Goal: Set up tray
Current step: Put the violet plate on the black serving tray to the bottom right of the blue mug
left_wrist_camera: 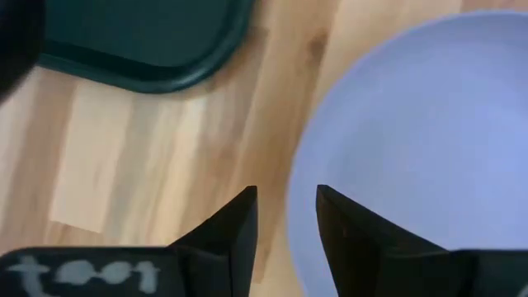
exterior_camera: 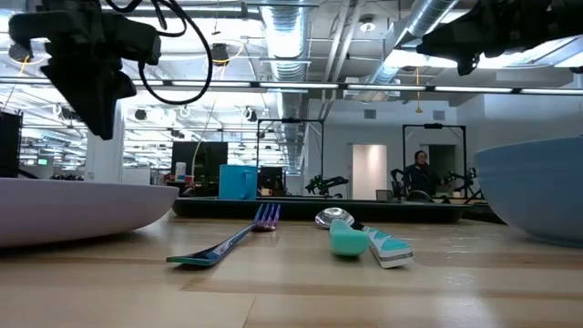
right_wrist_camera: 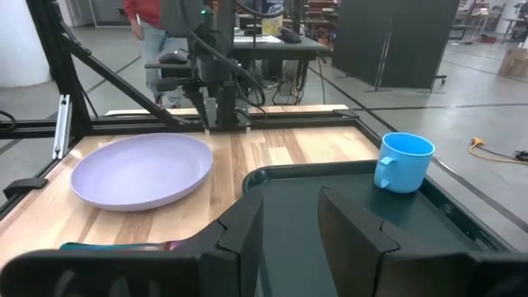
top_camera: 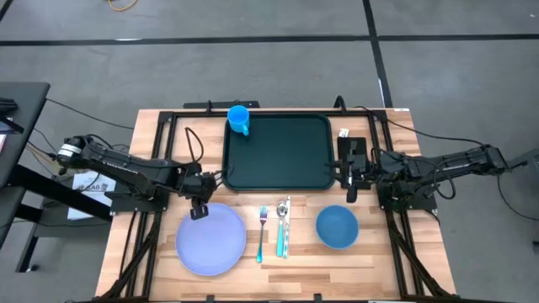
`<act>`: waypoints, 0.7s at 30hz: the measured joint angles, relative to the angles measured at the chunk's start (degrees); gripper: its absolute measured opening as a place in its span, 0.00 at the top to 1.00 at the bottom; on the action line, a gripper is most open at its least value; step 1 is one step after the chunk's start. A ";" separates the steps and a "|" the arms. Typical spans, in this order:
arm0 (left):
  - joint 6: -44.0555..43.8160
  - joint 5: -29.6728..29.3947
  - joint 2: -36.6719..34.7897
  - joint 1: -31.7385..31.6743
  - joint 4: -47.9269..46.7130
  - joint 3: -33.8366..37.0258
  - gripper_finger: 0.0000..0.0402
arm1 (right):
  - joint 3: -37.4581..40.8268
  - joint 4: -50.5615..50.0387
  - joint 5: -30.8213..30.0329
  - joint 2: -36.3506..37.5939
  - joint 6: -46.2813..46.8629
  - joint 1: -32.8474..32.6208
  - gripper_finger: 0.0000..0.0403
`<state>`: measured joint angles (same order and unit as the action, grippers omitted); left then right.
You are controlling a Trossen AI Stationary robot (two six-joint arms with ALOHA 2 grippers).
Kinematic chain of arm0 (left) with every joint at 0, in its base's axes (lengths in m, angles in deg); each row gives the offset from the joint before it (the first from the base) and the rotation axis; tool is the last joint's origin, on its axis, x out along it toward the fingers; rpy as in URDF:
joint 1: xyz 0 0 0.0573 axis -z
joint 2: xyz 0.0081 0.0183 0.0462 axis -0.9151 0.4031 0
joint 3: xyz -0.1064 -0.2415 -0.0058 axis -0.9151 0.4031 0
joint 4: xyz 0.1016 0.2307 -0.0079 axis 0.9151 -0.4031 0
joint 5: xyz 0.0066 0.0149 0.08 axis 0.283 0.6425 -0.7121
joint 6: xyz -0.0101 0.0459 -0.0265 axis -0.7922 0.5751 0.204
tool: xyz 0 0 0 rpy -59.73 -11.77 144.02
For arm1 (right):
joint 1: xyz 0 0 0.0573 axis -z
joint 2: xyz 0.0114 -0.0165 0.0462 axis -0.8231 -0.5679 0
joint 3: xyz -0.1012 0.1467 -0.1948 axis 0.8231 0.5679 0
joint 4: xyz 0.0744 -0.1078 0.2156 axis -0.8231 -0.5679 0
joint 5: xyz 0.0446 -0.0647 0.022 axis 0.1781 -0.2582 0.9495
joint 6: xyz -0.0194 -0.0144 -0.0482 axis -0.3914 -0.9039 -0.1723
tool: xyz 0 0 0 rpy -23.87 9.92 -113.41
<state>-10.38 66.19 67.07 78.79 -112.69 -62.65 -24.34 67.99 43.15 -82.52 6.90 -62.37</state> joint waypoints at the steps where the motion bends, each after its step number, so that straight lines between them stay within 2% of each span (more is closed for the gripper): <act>1: -0.79 -0.13 0.80 1.12 0.08 0.00 0.72 | 0.00 -0.04 0.00 0.00 0.00 0.02 0.73; 6: -3.03 -4.02 5.14 5.62 0.00 0.00 0.72 | 0.00 -0.13 0.00 -0.74 0.00 0.00 0.73; 14: -4.49 -3.97 10.30 8.09 0.05 0.00 0.72 | 0.00 0.88 0.00 -3.52 -0.50 0.02 0.73; 21: -4.48 -4.10 10.42 8.56 0.79 0.00 0.72 | 0.00 1.54 0.04 -3.83 -1.92 0.02 0.73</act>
<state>-14.87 62.09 77.48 87.35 -111.90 -62.65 -24.34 69.53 43.19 -86.35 4.97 -62.35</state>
